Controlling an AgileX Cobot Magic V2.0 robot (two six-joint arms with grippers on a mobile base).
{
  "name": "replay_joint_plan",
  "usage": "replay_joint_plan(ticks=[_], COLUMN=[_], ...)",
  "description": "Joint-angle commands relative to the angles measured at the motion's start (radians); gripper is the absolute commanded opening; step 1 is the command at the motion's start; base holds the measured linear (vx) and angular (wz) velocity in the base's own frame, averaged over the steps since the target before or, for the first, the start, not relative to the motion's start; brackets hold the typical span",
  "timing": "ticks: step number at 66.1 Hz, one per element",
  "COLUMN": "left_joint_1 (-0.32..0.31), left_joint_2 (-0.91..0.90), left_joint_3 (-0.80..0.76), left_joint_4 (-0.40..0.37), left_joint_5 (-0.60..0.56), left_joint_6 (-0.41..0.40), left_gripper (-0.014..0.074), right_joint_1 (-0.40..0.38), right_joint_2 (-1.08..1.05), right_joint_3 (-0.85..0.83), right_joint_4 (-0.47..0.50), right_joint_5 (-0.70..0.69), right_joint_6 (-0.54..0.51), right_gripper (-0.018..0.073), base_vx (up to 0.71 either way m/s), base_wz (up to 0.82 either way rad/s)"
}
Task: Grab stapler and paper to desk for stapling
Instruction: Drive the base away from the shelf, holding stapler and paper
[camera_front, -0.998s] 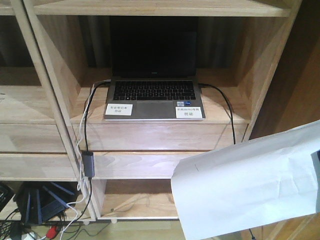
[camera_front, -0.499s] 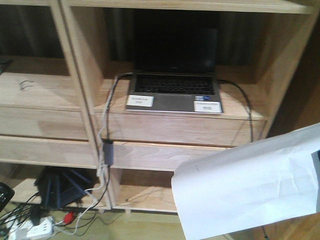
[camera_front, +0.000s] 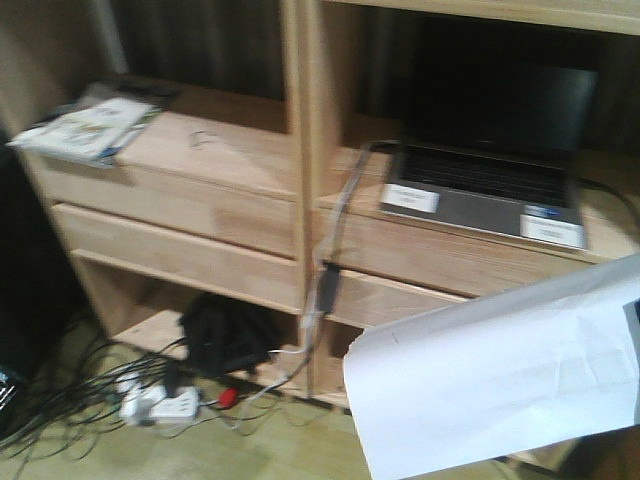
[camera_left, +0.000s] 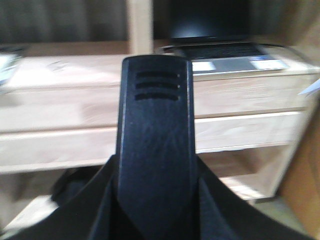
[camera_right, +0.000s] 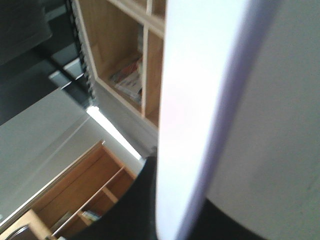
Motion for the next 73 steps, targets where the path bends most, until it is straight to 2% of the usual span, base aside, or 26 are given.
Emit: replay_joint_plan(ticks=[1, 73], left_joint_1=[0.000, 0.000], left_joint_2=[0.010, 0.010], left_joint_3=[-0.030, -0.030], left_joint_4=[0.000, 0.000], left_joint_5=[-0.118, -0.118], left_joint_6=[-0.003, -0.003], left_gripper=[-0.0007, -0.0007], right_joint_1=[0.002, 0.002], right_joint_2=[0.004, 0.004], right_joint_3=[0.003, 0.003], right_joint_4=[0.017, 0.017], right_joint_5=[-0.059, -0.059], right_joint_6=[-0.005, -0.005], right_gripper=[-0.0005, -0.0005], base_vx=[-0.03, 0.05], base_wz=[0.59, 0.49])
